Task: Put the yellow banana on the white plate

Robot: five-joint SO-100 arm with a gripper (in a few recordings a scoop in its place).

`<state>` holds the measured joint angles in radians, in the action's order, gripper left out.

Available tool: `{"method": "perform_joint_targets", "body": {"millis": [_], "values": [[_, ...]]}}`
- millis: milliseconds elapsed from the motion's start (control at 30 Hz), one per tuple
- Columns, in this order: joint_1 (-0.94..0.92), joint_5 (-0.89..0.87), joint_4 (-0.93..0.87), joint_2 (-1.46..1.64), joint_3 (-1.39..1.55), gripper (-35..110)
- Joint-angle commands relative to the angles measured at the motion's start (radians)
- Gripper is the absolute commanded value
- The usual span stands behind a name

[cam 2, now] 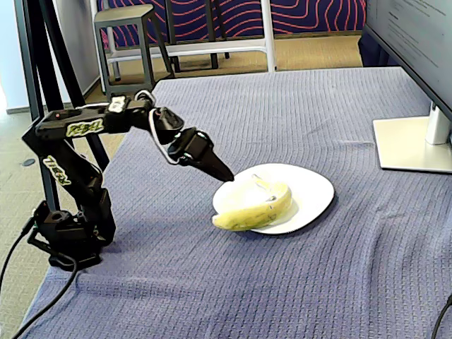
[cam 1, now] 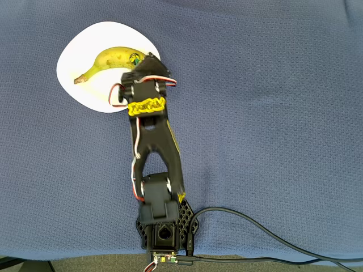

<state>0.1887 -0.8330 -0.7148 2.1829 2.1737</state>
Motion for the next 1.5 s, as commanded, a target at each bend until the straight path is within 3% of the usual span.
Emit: {"method": "perform_joint_targets", "body": {"millis": [0, 267, 433, 700, 933, 1467], "values": [[-0.043, 0.230, 0.061, 0.147, 0.089, 0], [-0.117, 0.736, 0.067, 0.342, 0.334, 0], [-0.120, 0.887, 0.002, 0.497, 0.491, 0], [-0.144, 0.962, -0.170, 0.666, 0.623, 0], [-0.209, 1.035, -0.209, 0.749, 0.729, 0], [-0.202, 1.054, -0.423, 0.914, 0.746, 0]]}}
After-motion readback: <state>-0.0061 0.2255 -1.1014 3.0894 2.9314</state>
